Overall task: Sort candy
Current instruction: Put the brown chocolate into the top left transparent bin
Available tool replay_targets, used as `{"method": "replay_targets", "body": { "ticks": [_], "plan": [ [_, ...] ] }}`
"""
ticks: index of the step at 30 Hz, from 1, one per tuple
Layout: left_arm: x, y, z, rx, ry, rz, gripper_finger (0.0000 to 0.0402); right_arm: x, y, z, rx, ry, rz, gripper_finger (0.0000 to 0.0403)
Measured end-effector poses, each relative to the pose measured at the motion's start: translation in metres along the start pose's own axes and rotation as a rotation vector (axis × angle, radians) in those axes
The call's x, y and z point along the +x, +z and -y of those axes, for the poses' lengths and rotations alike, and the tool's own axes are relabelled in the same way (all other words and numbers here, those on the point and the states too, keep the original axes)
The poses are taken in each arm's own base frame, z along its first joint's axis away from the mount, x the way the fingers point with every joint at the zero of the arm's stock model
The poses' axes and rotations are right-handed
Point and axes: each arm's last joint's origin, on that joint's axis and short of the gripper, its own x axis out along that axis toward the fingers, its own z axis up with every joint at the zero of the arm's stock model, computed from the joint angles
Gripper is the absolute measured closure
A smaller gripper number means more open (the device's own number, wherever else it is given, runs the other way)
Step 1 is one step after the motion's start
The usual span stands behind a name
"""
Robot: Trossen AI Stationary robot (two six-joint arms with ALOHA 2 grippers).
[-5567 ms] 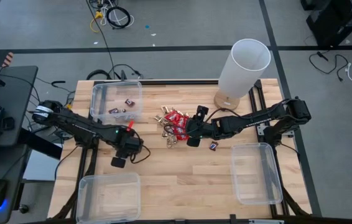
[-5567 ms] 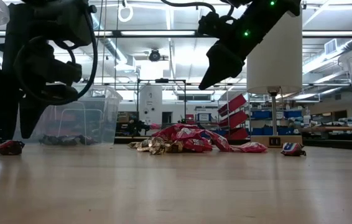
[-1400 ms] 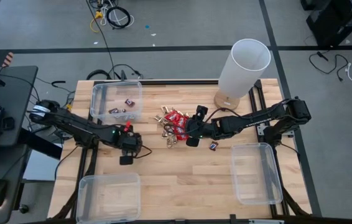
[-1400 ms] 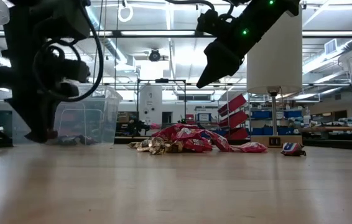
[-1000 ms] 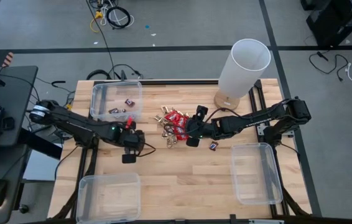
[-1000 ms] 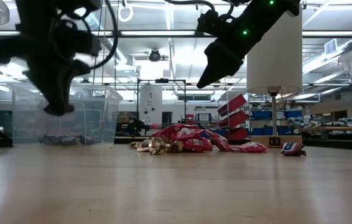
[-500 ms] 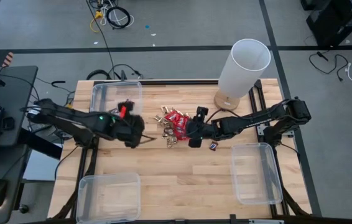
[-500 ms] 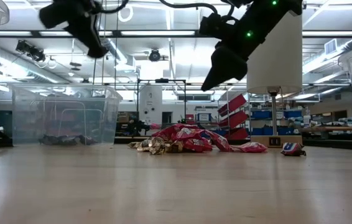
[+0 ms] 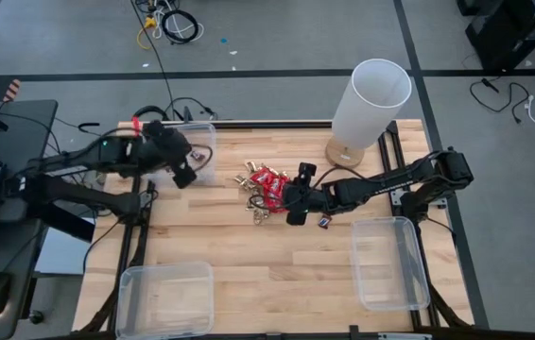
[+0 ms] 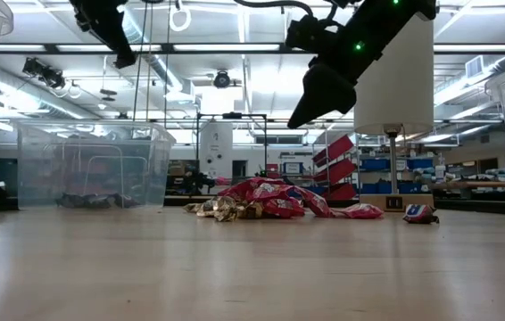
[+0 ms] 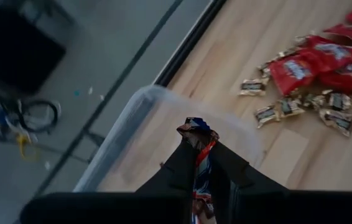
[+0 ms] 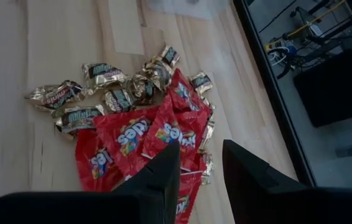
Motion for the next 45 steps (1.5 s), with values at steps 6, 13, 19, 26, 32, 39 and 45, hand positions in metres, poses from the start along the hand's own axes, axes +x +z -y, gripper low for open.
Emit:
{"method": "replay_targets", "body": {
  "ticks": [6,13,19,26,32,39,45],
  "plan": [
    [0.017,0.001,-0.019,-0.075,0.022,-0.098,0.037,0.0,0.0,0.0,0.0,0.001,0.0,0.0295],
    [0.039,-0.004,-0.032,-0.112,-0.096,-0.277,0.037,0.0,0.0,0.0,0.0,0.002,0.0,0.0295],
    [0.054,-0.015,-0.045,-0.09,-0.056,-0.48,0.037,0.0,0.0,0.0,0.0,0.002,0.0,0.0295],
    [0.076,-0.023,-0.057,-0.09,-0.025,-0.614,0.0369,0.0,0.0,0.0,0.007,0.004,0.0,0.0295],
    [0.1,-0.031,-0.065,-0.083,0.031,-0.723,0.0369,0.0,0.0,0.0,0.007,0.006,0.0,0.0295],
    [0.117,-0.041,-0.07,-0.052,0.14,-0.814,0.0369,0.0,0.0,0.0,0.008,0.01,0.0,0.0295],
    [0.119,-0.04,-0.072,-0.039,0.202,-0.788,0.0369,0.0,0.0,0.0,0.012,0.01,0.0,0.0295]
  ]
}}
